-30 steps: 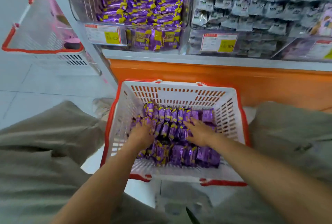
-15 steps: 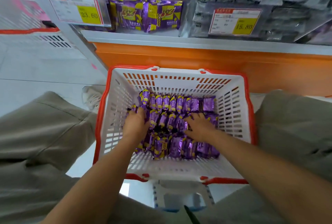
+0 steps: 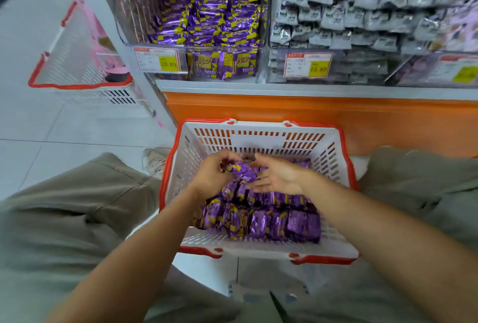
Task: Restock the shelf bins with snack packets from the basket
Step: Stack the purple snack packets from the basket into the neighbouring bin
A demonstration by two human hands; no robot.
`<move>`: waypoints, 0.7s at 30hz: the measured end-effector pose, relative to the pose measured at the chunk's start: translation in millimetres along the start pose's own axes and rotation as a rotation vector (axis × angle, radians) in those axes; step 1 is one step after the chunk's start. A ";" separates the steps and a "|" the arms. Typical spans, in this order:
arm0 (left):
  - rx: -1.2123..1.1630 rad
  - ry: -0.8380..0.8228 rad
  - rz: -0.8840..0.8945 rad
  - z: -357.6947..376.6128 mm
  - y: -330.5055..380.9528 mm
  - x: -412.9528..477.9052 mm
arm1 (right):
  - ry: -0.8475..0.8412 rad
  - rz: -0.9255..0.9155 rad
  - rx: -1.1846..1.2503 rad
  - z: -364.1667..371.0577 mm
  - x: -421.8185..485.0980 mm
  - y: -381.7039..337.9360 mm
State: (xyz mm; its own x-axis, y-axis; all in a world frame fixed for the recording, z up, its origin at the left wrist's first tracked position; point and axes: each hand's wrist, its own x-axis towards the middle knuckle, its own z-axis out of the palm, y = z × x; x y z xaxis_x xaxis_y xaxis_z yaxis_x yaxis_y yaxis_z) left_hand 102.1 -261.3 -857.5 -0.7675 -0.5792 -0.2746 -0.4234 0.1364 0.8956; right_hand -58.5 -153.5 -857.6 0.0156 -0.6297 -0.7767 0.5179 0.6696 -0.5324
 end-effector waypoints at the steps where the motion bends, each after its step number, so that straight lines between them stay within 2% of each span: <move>1: 0.015 0.004 0.032 -0.2 6.5 -0.7 | -0.062 -0.014 0.027 1.7 -7.5 -1.5; 4: 0.110 0.103 0.144 -1.3 23.2 -2.9 | -0.166 -0.129 0.043 5.2 -25.3 -4.6; 7: 0.157 0.158 0.205 -4.1 34.5 -7.5 | -0.189 -0.218 0.067 10.3 -40.9 -10.1; 9: 0.082 0.189 0.165 -6.2 44.6 -12.5 | -0.154 -0.301 0.091 16.3 -53.7 -15.9; 11: -0.113 0.230 0.088 -8.7 61.3 -19.2 | -0.088 -0.403 0.083 19.7 -63.4 -22.2; 14: -0.308 0.192 0.023 -15.0 82.1 -29.5 | -0.006 -0.529 -0.003 24.2 -74.5 -31.2; 18: -0.167 0.124 0.149 -20.7 96.0 -37.5 | 0.069 -0.617 -0.087 33.5 -88.7 -39.5; 21: -0.105 0.144 0.224 -28.0 109.2 -38.0 | 0.106 -0.696 -0.163 40.4 -95.1 -46.5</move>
State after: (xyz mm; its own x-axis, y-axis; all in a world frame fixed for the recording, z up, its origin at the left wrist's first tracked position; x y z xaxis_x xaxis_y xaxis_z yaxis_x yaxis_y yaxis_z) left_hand 98.5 -247.0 -739.5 -0.7571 -0.6530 -0.0202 -0.1931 0.1942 0.9618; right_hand -49.5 -140.7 -745.4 -0.3590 -0.8953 -0.2637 0.2437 0.1828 -0.9525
